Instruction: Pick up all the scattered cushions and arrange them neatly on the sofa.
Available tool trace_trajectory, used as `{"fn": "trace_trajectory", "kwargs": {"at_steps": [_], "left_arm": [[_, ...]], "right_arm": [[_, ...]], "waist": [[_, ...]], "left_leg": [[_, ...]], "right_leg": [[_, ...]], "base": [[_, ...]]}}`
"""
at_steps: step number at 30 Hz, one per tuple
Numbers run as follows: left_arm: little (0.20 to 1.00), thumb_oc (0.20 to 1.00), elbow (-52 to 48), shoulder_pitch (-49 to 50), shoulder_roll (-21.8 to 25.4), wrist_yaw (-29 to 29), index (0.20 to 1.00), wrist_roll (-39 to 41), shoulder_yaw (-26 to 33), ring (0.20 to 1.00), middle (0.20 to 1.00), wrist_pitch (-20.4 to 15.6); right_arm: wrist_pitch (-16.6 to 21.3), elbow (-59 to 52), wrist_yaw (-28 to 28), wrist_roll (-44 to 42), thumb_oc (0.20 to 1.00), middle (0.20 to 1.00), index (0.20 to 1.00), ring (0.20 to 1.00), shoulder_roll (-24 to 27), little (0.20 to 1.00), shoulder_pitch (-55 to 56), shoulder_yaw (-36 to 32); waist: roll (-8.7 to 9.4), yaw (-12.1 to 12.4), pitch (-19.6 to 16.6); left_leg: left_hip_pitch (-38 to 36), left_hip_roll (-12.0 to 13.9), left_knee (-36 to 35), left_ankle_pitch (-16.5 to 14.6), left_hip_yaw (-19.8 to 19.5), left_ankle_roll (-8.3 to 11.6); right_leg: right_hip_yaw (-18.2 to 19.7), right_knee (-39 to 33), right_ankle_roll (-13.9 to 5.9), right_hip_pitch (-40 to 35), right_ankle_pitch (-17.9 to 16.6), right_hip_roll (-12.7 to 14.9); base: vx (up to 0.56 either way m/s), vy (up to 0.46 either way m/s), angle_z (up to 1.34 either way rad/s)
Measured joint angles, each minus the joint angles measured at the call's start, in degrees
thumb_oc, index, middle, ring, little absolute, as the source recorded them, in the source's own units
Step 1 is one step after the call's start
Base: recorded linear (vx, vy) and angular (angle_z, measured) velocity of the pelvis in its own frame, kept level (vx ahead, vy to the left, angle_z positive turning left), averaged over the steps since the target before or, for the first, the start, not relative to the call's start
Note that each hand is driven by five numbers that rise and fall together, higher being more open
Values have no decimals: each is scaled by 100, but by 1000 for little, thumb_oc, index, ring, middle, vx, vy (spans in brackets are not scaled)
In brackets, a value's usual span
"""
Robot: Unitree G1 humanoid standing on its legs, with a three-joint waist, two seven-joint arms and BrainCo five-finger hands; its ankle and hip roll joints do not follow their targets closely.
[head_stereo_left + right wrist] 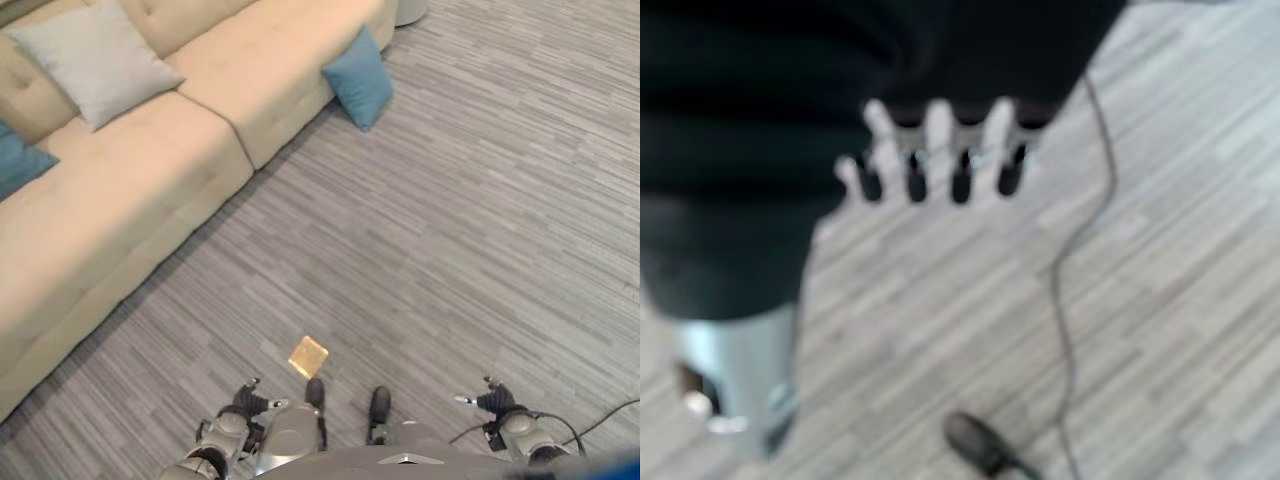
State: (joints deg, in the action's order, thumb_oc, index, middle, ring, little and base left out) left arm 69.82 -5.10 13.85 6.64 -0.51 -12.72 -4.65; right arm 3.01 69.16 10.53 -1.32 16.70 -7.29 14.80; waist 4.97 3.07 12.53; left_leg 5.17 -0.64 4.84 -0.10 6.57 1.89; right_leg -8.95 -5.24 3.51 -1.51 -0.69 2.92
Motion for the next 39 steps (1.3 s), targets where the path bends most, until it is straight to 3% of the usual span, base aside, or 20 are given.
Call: {"fn": "trace_trajectory", "kwargs": {"at_steps": [3,4,5,8,9,10,11,12,14,16,20,21,25,28,31,32,35,37,38,39], "left_arm": [[1000,1000,2,13,59,0,1000,-2,3,1000,1000,11],[1000,1000,-5,60,-14,2,1000,-2,-5,1000,1000,16],[1000,1000,-6,31,-42,-1,1000,-2,-10,1000,1000,24],[1000,1000,-1,-117,116,4,1000,6,13,1000,1000,39],[1000,1000,-3,-160,171,15,1000,106,-10,1000,1000,40],[1000,1000,-81,-141,199,29,1000,181,-54,1000,1000,22],[1000,1000,-112,-60,121,39,1000,212,-67,1000,1000,14],[1000,1000,-44,-90,109,57,1000,218,-51,1000,1000,41],[1000,1000,-35,-312,165,94,1000,221,-25,1000,1000,53],[1000,1000,-18,-352,80,88,1000,221,7,1000,1000,44],[1000,1000,32,-273,-126,77,1000,214,-18,1000,1000,40],[1000,1000,29,-240,-235,87,1000,213,-32,1000,1000,35],[1000,1000,-5,-125,-334,75,1000,200,-61,1000,1000,-21],[1000,1000,5,-224,-253,75,1000,199,-65,1000,1000,-12],[1000,1000,-54,-288,-193,74,1000,198,-81,1000,1000,-18],[1000,1000,-44,-283,-205,76,1000,198,-111,1000,1000,-8],[1000,1000,-44,-363,-222,70,1000,187,-446,1000,1000,24],[1000,1000,-16,-453,-201,69,1000,183,-514,1000,1000,21],[1000,1000,-10,-392,-183,71,1000,172,-498,1000,1000,28],[1000,1000,4,-428,41,66,1000,162,-539,1000,1000,4]], "right_arm": [[-6,-101,4,0,1000,1000,1000,1000,-10,1000,-63,-65],[-7,-138,-1,2,1000,1000,1000,1000,52,1000,3,-59],[2,-209,-7,5,1000,1000,1000,1000,72,1000,47,-38],[-12,-229,-29,33,1000,1000,1000,1000,-73,1000,27,136],[-20,-176,-34,41,1000,1000,1000,1000,-87,1000,-8,157],[-10,-205,-33,41,1000,1000,1000,1000,-49,1000,16,156],[4,-263,-30,41,1000,1000,1000,1000,102,1000,51,139],[27,-272,-12,40,1000,1000,1000,1000,117,1000,30,110],[6,-295,-54,39,1000,1000,1000,1000,39,1000,42,125],[-14,-274,-51,37,1000,1000,1000,1000,57,1000,78,128],[-25,-209,-57,37,1000,1000,1000,1000,113,1000,201,132],[-46,-160,-62,38,1000,1000,1000,1000,193,1000,331,119],[-25,-196,-50,38,1000,1000,1000,1000,238,1000,279,115],[30,-395,-29,25,1000,1000,1000,1000,231,1000,240,137],[38,-341,-23,15,1000,1000,1000,1000,225,1000,263,114],[49,-355,-9,-7,1000,1000,1000,1000,261,1000,150,124],[114,-307,-7,-18,1000,1000,1000,1000,309,1000,100,115],[62,-166,-24,-17,1000,1000,1000,1000,347,1000,-6,142],[41,-227,-25,-16,1000,1000,1000,1000,393,1000,-68,137],[37,-210,-36,-14,1000,1000,1000,1000,235,1000,-180,136]], "waist": [[150,-33,-7],[-49,-51,-118],[-223,-69,-154],[-175,-28,-134],[-83,8,-117],[-106,-13,-152],[-410,-47,-320],[-463,-115,-255],[-366,-238,-145],[-525,-321,-34],[-500,-585,-63],[-433,-541,-40],[-412,-472,-144],[-194,-367,-229],[-6,-362,-208],[-111,-345,-223],[-254,-558,-244],[-309,-594,-227],[-334,-534,-229],[26,-333,-182]], "left_leg": [[-102,-217,-169,-21,0,-90],[-555,-165,-858,108,14,-195],[-696,-65,-991,-66,-22,-304],[-664,-76,-412,-209,35,-83],[-434,-145,333,-320,105,69],[-338,-184,509,-501,94,-80],[-806,-76,-116,-692,-54,-309],[-1096,-152,-452,-865,-244,-648],[-1150,-208,-483,-856,-467,-618],[-1251,-109,-406,-877,-480,-571],[-1459,-305,-230,-1002,-734,-316],[-1805,-457,-157,-1086,-727,-195],[-1749,-382,384,-1091,-728,-4],[-1606,-305,575,-1090,-915,25],[-1548,-28,-103,-1067,-879,66],[-1379,197,-459,-804,-875,75],[-1111,173,-425,-843,-1201,173],[-865,134,-248,-824,-758,560],[-766,119,-64,-903,-477,1017],[-377,43,781,-1049,-369,1240]], "right_leg": [[137,5,-106,3,18,228],[177,64,-198,42,56,118],[142,250,-226,98,72,-30],[137,1515,-473,553,195,118],[220,2089,-534,702,122,351],[235,2883,-736,1086,122,467],[-97,3686,-1114,1488,267,434],[-150,3799,-1214,1592,603,439],[-258,3260,-806,1736,1042,237],[-321,2536,-438,1858,851,-219],[227,880,-264,1746,-113,-468],[341,745,70,1433,-828,-337],[283,144,220,765,-742,-311],[-34,4,266,635,-735,-196],[-340,2,271,537,-631,-52],[-492,4,139,507,-647,-75],[-558,-10,-318,517,-518,-26],[-253,372,-285,821,-295,-52],[-310,842,-206,951,-142,-103],[-432,1655,296,1382,244,42]], "base": [[231,157,-22],[171,147,-22],[133,145,-34],[109,109,-14],[266,132,-11],[310,106,-34],[365,48,-18],[269,-31,9],[226,-62,50],[221,-94,31],[177,-102,53],[196,-208,45],[100,-166,31],[47,-212,51],[6,-180,90],[-39,-128,48],[-174,-100,100],[-87,-144,86],[-38,-118,-1],[34,1,-26]]}}
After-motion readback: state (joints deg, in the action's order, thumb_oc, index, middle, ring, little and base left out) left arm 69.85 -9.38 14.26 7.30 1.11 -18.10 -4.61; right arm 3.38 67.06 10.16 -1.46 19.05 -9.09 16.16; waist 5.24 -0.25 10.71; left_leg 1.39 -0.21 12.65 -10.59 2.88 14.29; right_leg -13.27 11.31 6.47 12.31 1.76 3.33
